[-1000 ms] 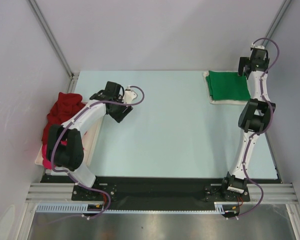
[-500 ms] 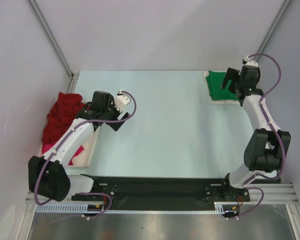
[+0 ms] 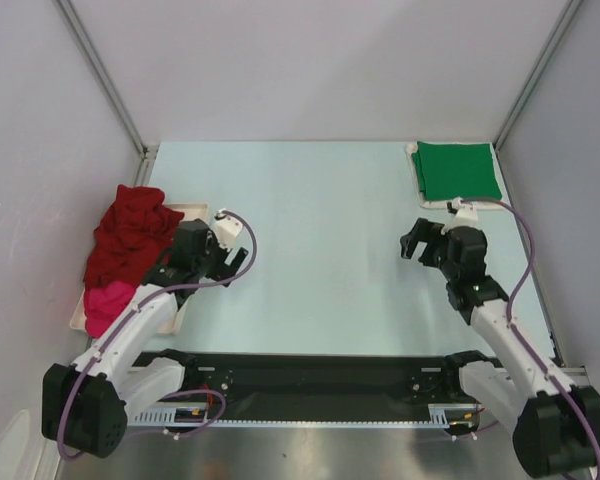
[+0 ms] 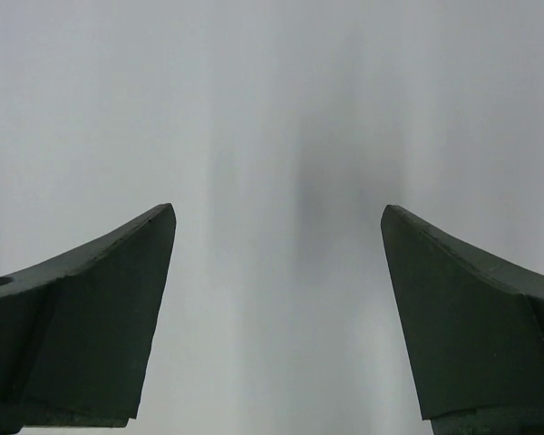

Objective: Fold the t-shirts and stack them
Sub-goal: Neatly place the folded tshirt to the corner

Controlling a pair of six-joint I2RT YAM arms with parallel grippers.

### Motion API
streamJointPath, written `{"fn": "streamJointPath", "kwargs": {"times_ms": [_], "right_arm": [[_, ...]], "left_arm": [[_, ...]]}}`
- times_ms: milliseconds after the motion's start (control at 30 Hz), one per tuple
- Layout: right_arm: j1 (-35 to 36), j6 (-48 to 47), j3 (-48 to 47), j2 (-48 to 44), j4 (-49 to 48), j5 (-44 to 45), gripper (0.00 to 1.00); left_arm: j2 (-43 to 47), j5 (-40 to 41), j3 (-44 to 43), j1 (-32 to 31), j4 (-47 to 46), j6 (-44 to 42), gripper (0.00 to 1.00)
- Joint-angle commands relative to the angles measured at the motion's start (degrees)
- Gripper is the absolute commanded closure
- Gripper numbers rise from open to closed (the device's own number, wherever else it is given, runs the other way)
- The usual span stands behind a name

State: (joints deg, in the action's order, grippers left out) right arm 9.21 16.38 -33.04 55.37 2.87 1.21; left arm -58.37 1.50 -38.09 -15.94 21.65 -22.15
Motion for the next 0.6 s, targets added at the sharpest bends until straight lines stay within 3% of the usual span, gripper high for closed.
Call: {"fn": "streamJointPath", "kwargs": {"times_ms": [0, 300, 567], "right_arm": [[1.5, 4.4, 5.4, -7.5, -5.1, 2.2, 0.0], [3.6, 4.9, 17.5, -24.4, -4.2, 4.5, 0.0], [3.6, 4.1, 17.9, -26.2, -3.8, 6.6, 0.0]], "left_arm": [[4.0, 2.8, 1.8, 0.7, -4.9, 3.2, 0.0], [3.9, 1.0, 3.1, 0.8, -5.3, 2.4, 0.0], [4.1, 2.8, 3.8, 0.8, -5.6, 1.7, 0.0]]}}
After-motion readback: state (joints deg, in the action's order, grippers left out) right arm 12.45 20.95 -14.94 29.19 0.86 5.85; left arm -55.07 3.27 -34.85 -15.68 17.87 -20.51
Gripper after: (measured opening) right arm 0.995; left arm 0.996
